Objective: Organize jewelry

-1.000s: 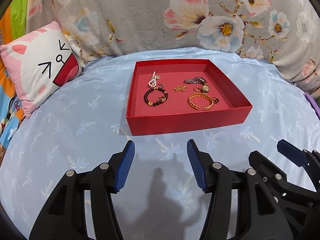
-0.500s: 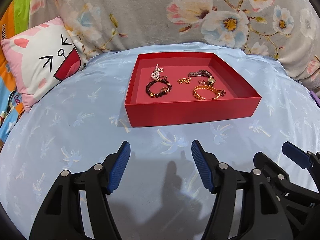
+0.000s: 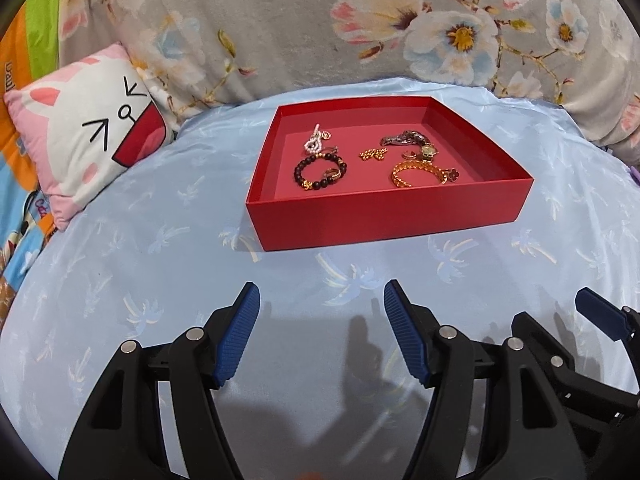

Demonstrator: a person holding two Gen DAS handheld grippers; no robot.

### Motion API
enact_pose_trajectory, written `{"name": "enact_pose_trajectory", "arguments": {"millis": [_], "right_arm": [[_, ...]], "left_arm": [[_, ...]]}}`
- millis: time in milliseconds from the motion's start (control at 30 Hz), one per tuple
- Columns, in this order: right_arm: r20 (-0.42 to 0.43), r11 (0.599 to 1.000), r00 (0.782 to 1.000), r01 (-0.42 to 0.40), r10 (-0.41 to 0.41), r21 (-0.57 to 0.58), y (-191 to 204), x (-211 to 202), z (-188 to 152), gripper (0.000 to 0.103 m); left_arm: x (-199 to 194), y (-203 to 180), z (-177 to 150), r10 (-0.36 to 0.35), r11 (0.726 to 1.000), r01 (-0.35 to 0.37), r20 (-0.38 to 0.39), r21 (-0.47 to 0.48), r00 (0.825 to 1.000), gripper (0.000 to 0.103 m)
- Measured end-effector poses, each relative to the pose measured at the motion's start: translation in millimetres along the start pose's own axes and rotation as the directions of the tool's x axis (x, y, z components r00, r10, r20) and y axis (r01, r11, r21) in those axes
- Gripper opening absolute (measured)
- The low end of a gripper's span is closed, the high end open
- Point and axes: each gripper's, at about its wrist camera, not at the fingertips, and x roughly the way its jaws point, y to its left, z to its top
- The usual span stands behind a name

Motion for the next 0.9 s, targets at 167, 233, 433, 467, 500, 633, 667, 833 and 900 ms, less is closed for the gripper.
{"name": "enact_pose_trajectory", "arguments": {"millis": [167, 233, 433, 467, 500, 633, 667, 833, 900], "right_arm": [[0.009, 1.0, 1.0, 0.011, -0.011, 0.005, -0.7, -1.3, -0.8, 0.066], [0.016, 1.0, 1.0, 0.017, -0.017, 0.0, 0.4, -2.3, -0.7, 0.067], [0.021, 0.999, 0.999, 0.034, -0.033, -0.011, 2.5, -3.4, -0.3, 0.067], [0.023, 0.999, 0.999, 0.035, -0.034, -0.011, 2.6, -3.8, 0.1, 0.067], [0.025, 0.999, 0.999, 0.035, -0.035, -0.011, 2.7, -4.3, 0.1, 0.067], [0.032, 0.999, 0.999, 0.033, -0.033, -0.013, 3.1, -5.4, -0.5, 0.067], [0.031, 0.999, 0.999, 0.034, -0.033, -0.013, 3.2, -5.4, -0.2, 0.067], [0.033, 0.999, 0.999, 0.034, -0.033, -0.013, 3.2, -6.2, -0.4, 0.067], [0.032, 0.999, 0.999, 0.032, -0.032, -0.012, 3.2, -6.1, -0.3, 0.067]], "left_arm": [[-4.1, -1.6, -0.6, 0.008, 1.0, -0.008, 0.02, 0.007, 1.0, 0.062], [-5.4, 0.0, -0.6, 0.006, 1.0, -0.006, 0.026, 0.0, 1.0, 0.062], [-9.0, 1.3, -1.5, 0.013, 1.0, -0.012, 0.041, -0.009, 0.999, 0.063], [-9.1, 1.4, -1.4, 0.013, 1.0, -0.012, 0.043, -0.009, 0.999, 0.063], [-9.3, 1.6, -1.5, 0.012, 1.0, -0.012, 0.044, -0.011, 0.999, 0.063], [-10.3, 2.3, -1.3, 0.016, 1.0, -0.015, 0.05, -0.017, 0.999, 0.064], [-10.4, 2.5, -1.3, 0.017, 1.0, -0.016, 0.052, -0.018, 0.999, 0.065], [-10.3, 2.9, -1.4, 0.016, 1.0, -0.015, 0.053, -0.017, 0.998, 0.065], [-10.2, 2.8, -1.4, 0.016, 1.0, -0.015, 0.052, -0.018, 0.999, 0.065]]}}
